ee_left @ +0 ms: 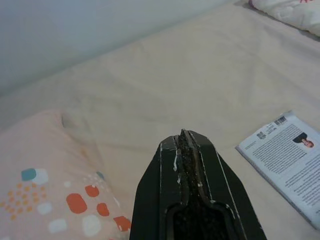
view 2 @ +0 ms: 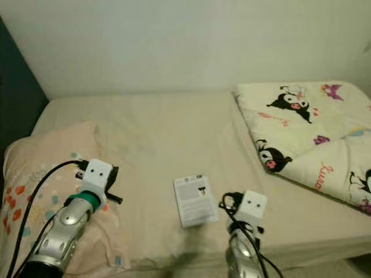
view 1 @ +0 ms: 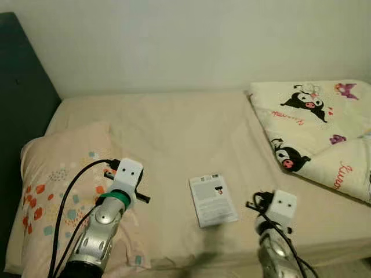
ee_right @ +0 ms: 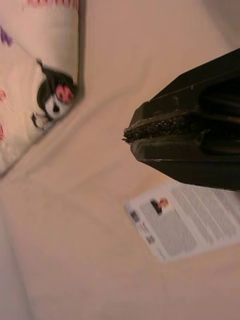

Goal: Clean up the room

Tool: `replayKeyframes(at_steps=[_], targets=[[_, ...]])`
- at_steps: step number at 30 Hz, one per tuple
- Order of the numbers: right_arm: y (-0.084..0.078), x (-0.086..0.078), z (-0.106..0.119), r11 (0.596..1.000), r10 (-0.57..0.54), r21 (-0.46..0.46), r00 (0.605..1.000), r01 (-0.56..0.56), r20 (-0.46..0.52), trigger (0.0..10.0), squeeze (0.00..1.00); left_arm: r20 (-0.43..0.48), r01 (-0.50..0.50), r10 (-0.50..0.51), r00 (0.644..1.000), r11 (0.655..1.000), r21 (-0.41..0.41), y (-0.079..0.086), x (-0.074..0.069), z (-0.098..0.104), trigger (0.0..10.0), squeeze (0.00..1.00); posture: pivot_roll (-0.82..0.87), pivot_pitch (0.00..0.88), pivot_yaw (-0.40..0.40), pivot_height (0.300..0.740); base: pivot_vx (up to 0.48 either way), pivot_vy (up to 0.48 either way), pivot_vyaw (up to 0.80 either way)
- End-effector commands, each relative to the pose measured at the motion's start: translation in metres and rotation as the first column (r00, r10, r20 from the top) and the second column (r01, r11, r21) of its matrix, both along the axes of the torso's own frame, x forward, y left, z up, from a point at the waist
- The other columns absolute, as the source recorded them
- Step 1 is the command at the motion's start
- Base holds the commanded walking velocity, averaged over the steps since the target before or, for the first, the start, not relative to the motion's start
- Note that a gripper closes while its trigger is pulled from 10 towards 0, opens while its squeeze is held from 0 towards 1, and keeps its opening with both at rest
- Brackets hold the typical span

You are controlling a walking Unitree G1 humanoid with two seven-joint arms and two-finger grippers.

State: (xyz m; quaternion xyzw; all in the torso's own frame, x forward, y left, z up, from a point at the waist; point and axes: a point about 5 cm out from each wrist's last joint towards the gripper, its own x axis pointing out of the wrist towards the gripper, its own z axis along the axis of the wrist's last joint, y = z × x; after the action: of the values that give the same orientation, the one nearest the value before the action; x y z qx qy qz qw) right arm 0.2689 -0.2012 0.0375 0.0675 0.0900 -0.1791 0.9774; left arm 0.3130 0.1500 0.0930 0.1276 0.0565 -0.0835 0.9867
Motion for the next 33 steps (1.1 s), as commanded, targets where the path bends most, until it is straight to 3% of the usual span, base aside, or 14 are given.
replayKeyframes(at_steps=[1, 4, 9, 13, 17, 19, 23, 28, 33], targets=[[-0.001, -0.003, 0.002, 1.0, -0.002, -0.023, 1.0, 0.002, -0.016, 10.0, 0.0, -0.017, -0.001, 0.001, 1.0, 1.0, 0.017, 0.003, -0.001, -0.006, 10.0, 0.0, 0.01, 0.0, 0.056, 0.74, 0.0, 0.0, 0.0], [-0.005, -0.01, 0.013, 0.998, -0.025, -0.051, 1.0, 0.024, -0.007, 10.0, 0.0, -0.012, 0.006, -0.006, 1.0, 0.999, 0.041, 0.009, 0.0, -0.005, 10.0, 0.0, -0.06, 0.0, 0.013, 0.74, 0.0, 0.0, 0.0], [-0.012, -0.01, 0.024, 0.998, -0.031, -0.057, 0.999, 0.032, 0.025, 10.0, 0.0, 0.001, -0.014, 0.014, 1.0, 0.999, 0.038, 0.013, 0.004, 0.0, 10.0, 0.0, 0.0, 0.0, 0.028, 0.74, 0.0, 0.0, 0.0], [-0.016, -0.011, -0.003, 0.998, -0.069, -0.002, 0.997, 0.069, -0.023, 10.0, 0.0, -0.045, -0.07, 0.07, 0.997, 0.997, -0.018, 0.016, -0.006, -0.012, 10.0, 0.0, 0.03, 0.0, 0.047, 0.74, 0.0, 0.0, 0.0], [-0.007, -0.008, -0.011, 0.999, -0.038, 0.01, 0.998, 0.039, -0.055, 10.0, 0.0, -0.05, -0.09, 0.088, 0.995, 0.996, -0.026, 0.017, -0.01, -0.015, 10.0, 0.0, 0.04, 0.0, 0.053, 0.74, 0.0, 0.0, 0.0], [0.011, 0.0, -0.011, 0.998, 0.055, 0.01, 0.995, -0.054, -0.083, 10.0, 0.0, -0.039, -0.102, 0.1, 0.994, 0.994, -0.033, 0.017, -0.009, -0.013, 10.0, 0.0, 0.07, 0.0, 0.027, 0.74, 0.0, 0.0, 0.0], [0.025, 0.009, -0.009, 0.993, 0.114, 0.001, 0.987, -0.115, -0.111, 10.0, 0.0, -0.028, -0.109, 0.109, 0.994, 0.994, -0.026, 0.017, -0.006, -0.01, 10.0, 0.0, 0.09, 0.0, 0.017, 0.74, 0.0, 0.0, 0.0], [0.025, 0.016, -0.005, 0.995, 0.096, 0.026, 0.99, -0.094, -0.101, 10.0, 0.0, -0.012, -0.096, 0.096, 0.995, 0.995, -0.025, 0.014, -0.001, -0.003, 10.0, 0.0, 0.11, 0.0, 0.007, 0.74, 0.0, 0.0, 0.0], [0.024, 0.023, -0.005, 0.997, 0.076, 0.031, 0.993, -0.074, -0.089, 10.0, 0.0, -0.016, -0.089, 0.089, 0.996, 0.995, -0.043, 0.013, -0.005, -0.002, 10.0, 0.0, 0.12, 0.0, 0.009, 0.74, 0.0, 0.0, 0.0]])
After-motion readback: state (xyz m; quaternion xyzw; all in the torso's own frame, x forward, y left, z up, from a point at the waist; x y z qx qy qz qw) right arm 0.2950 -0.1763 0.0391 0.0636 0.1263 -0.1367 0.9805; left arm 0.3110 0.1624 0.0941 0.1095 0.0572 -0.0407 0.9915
